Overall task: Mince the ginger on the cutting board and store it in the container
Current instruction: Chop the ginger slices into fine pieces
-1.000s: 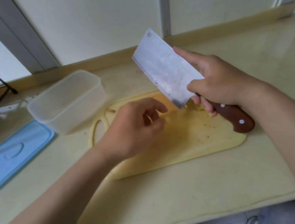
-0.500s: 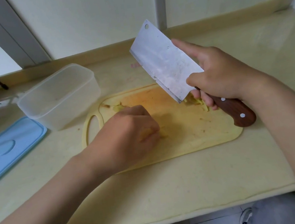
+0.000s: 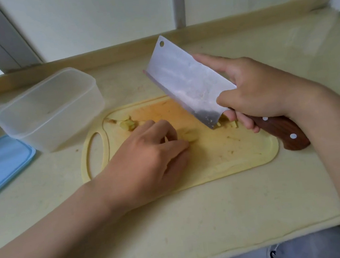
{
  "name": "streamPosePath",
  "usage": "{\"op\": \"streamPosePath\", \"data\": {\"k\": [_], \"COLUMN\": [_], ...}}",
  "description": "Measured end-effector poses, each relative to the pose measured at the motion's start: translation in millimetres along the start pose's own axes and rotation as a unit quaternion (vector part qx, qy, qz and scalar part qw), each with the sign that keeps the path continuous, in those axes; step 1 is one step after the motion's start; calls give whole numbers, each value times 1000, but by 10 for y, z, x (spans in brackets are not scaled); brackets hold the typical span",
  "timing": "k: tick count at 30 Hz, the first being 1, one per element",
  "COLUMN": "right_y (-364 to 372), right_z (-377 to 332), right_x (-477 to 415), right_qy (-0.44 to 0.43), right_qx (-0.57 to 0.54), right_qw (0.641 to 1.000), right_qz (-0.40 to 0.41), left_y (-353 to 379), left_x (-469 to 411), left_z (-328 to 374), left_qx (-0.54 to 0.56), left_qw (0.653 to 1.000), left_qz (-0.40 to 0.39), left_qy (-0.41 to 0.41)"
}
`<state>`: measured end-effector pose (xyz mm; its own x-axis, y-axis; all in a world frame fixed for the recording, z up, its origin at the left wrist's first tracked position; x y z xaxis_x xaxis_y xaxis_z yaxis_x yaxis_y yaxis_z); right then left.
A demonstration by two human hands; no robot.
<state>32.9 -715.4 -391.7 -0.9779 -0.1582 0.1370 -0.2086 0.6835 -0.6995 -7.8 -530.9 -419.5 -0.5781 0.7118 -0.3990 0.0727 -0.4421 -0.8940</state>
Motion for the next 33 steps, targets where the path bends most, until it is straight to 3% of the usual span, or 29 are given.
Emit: {"op": "streamPosePath", "data": {"k": [11, 25, 30, 33], "right_y": [89, 134, 287, 354], "right_z": [-127, -335, -515, -586], "right_x": [167, 367, -49, -102], "right_qy": [-1, -116, -110, -116], "right_qx": [72, 246, 274, 256], "right_qw": [997, 962, 953, 959], "right_qz": [-24, -5, -62, -22], "left_y": [62, 110, 110, 104], "left_x": [105, 141, 123, 138], "left_z": [-97, -144, -149, -145], "left_qx": [-3, -24, -18, -18], "left_qw": [1000, 1000, 1000, 1000], "left_qz": [-15, -16, -6, -6], "left_qy": [-4, -10, -5, -10]}}
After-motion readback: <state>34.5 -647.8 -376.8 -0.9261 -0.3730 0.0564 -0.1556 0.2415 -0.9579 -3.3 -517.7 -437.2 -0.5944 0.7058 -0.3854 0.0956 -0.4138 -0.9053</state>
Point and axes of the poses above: each hand's wrist, its own x-axis away from the middle knuckle, its own y-axis out of the palm, z = x × y, the point moved 6 cm from there along -x, towards the middle knuckle, and after that the axes turned 4 degrees about x, right-handed, at the moved point
